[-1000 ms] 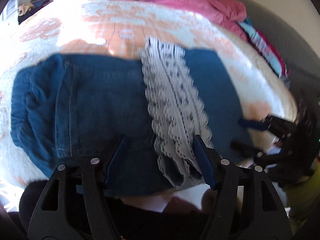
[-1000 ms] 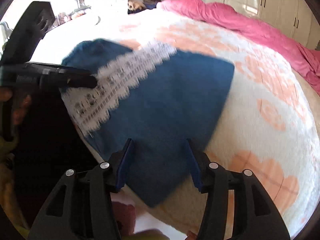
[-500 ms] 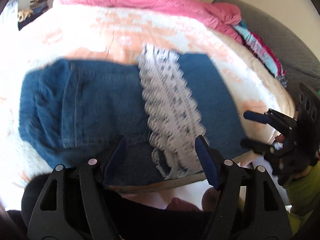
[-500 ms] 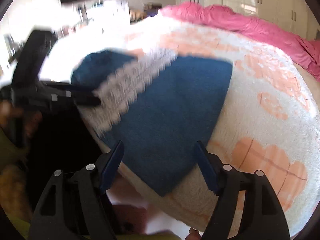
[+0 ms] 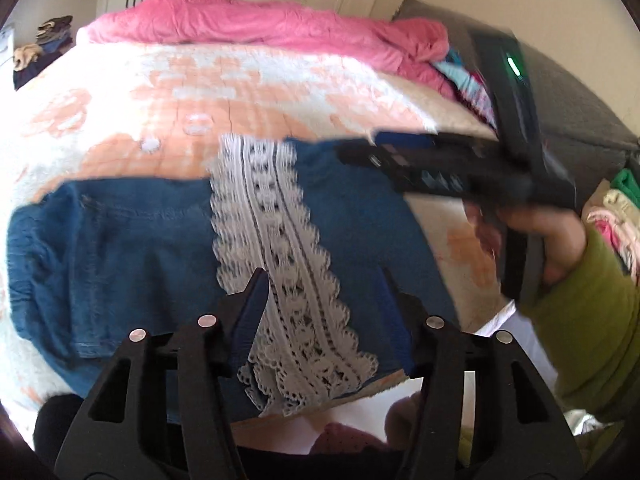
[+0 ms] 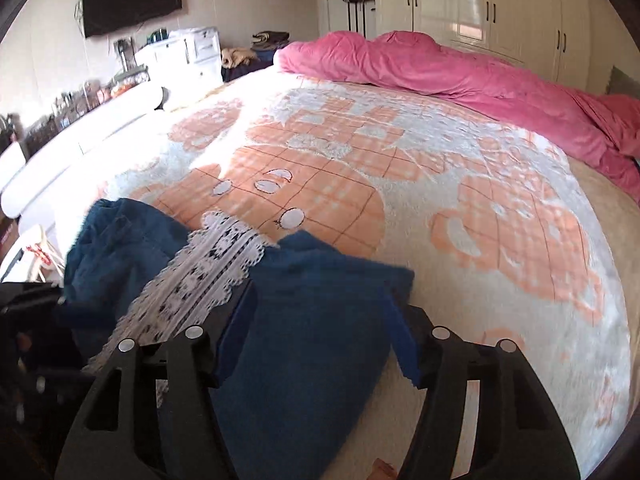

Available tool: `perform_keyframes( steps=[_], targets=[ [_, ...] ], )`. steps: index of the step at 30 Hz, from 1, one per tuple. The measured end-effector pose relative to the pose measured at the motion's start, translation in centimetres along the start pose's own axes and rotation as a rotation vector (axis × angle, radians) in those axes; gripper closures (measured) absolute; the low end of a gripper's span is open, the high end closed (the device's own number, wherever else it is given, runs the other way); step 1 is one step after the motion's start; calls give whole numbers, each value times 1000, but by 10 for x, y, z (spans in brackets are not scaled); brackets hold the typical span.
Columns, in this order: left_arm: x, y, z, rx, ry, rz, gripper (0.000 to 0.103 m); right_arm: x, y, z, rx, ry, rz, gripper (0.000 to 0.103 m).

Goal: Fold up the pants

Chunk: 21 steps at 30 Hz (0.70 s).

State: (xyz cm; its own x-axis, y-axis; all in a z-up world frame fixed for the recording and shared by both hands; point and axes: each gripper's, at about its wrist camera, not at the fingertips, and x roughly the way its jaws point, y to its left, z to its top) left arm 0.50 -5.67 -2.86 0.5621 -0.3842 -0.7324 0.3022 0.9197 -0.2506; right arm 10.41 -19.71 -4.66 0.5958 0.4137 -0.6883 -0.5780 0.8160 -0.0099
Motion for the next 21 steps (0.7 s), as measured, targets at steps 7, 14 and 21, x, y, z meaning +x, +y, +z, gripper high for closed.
perform_keyframes(
  steps=[7,14,21],
  targets=[
    [17,18,-6,-98,66,-6,56,57,-13,-8,35,143,-34,42],
    [10,18,-8,-104,46,-7,46,42,-17,-8,88,111,-8,41],
    [-13,20,-6,-106,-14,36,42,-1,-17,-11,152,25,25,32]
  ],
)
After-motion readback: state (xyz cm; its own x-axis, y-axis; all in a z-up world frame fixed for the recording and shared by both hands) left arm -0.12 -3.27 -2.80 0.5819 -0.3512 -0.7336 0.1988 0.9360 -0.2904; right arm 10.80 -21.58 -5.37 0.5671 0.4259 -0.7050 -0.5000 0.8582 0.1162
